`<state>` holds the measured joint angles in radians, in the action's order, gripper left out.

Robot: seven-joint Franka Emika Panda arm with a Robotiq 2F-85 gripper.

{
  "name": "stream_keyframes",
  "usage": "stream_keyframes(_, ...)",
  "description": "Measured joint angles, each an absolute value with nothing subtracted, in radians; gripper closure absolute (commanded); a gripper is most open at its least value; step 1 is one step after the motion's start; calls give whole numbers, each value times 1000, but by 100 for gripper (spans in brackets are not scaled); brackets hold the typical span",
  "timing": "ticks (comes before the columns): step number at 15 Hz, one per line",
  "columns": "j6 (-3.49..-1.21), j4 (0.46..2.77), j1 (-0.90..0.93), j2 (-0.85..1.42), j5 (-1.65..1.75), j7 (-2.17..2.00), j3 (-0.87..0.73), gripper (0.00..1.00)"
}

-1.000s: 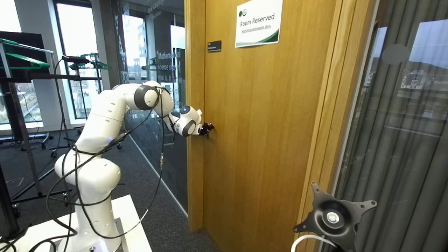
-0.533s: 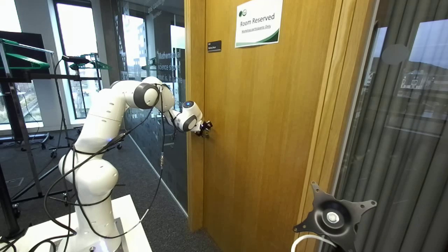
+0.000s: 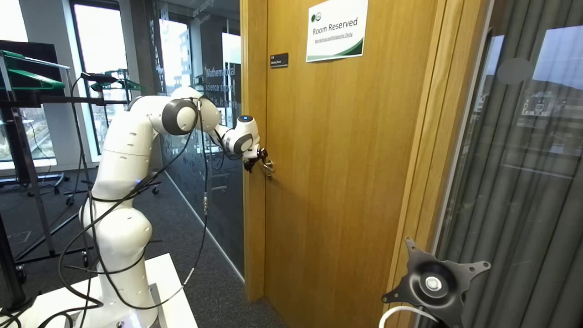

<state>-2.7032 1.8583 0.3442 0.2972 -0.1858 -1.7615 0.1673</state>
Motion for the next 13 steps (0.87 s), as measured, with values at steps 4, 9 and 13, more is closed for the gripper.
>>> stream_keyframes(4,-2578,1858,300,219,-344,-1665,216,0)
stream_keyframes(9,-2545,1858,246,185,-429,-1620,278,0)
stream_keyframes(13,-2545,1859,246,186,-429,-1620,278,0)
